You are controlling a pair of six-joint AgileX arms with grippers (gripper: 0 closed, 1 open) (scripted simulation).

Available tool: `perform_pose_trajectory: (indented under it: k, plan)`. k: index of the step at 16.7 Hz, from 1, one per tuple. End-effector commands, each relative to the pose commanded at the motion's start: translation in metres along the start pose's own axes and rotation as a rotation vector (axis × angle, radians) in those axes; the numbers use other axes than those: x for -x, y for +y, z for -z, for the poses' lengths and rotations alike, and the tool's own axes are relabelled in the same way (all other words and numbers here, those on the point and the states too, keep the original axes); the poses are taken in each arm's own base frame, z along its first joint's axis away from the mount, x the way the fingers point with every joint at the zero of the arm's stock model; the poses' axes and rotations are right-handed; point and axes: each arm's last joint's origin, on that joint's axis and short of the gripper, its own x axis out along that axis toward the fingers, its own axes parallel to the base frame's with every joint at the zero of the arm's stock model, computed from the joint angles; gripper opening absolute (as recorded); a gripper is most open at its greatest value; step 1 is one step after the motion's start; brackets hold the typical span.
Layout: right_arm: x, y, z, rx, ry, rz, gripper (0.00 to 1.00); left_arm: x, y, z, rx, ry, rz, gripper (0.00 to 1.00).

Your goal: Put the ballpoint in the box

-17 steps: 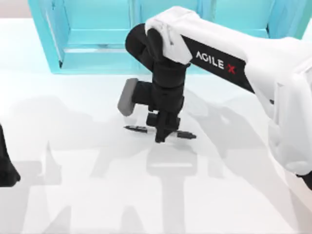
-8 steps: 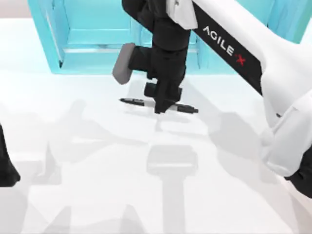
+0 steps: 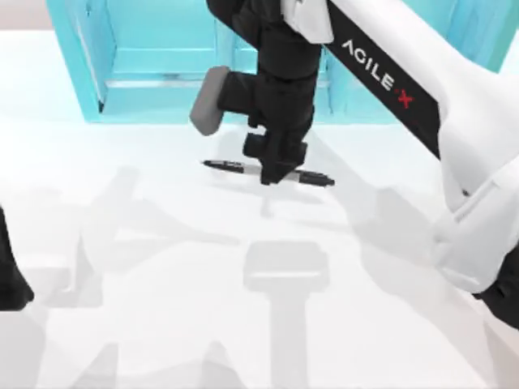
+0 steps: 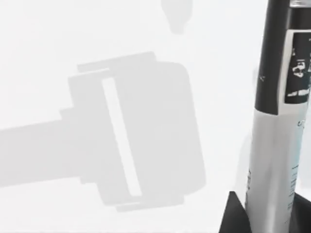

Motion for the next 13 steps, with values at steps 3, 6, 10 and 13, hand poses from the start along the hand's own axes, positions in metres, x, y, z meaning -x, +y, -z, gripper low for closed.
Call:
perform_pose_trajectory:
  k: [3, 6, 10, 13]
  plan:
    - [0.023, -0.018, 0.022, -0.139, -0.048, 0.052, 0.00, 0.000, 0.000, 0.000, 0.000, 0.000, 0.000, 1.00]
    - [0.041, -0.047, 0.061, -0.413, -0.066, 0.080, 0.00, 0.000, 0.000, 0.000, 0.000, 0.000, 0.000, 1.00]
    - [0.054, -0.080, 0.124, -0.894, -0.063, 0.084, 0.00, 0.000, 0.000, 0.000, 0.000, 0.000, 0.000, 1.00]
    - [0.053, -0.097, 0.169, -1.213, -0.025, 0.078, 0.00, 0.000, 0.000, 0.000, 0.000, 0.000, 0.000, 1.00]
